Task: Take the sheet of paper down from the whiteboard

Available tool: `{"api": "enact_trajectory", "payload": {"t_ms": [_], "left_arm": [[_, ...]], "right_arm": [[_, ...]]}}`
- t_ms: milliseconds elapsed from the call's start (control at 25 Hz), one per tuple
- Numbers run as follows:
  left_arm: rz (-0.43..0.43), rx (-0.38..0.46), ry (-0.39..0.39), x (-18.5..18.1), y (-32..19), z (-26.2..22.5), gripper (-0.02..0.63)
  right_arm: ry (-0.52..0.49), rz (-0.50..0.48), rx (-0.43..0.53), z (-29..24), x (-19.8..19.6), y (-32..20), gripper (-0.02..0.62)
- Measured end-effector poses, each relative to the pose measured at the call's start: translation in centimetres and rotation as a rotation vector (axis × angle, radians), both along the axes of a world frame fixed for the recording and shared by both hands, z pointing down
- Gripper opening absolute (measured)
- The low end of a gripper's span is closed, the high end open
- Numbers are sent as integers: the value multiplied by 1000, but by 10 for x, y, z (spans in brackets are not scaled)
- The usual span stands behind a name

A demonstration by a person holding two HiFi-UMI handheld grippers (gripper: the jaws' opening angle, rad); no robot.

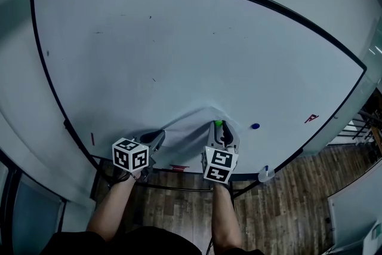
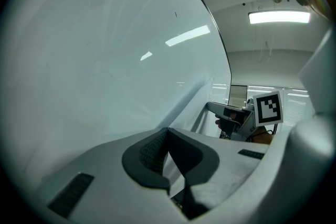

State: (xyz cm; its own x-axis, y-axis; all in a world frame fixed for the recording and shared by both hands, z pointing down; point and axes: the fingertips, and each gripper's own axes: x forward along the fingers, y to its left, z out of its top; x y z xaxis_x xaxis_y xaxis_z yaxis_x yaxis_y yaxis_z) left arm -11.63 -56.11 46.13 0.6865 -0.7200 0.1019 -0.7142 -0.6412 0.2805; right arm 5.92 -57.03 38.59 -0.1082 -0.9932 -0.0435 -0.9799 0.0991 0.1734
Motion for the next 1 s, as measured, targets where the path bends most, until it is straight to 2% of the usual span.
{"api": "enact_trajectory", "payload": {"t_ms": [1000], "left_arm": [[-37,1,-6,-29,4,-5,21]], "right_arm": [[-11,1,6,4,-4,-2,132]]}}
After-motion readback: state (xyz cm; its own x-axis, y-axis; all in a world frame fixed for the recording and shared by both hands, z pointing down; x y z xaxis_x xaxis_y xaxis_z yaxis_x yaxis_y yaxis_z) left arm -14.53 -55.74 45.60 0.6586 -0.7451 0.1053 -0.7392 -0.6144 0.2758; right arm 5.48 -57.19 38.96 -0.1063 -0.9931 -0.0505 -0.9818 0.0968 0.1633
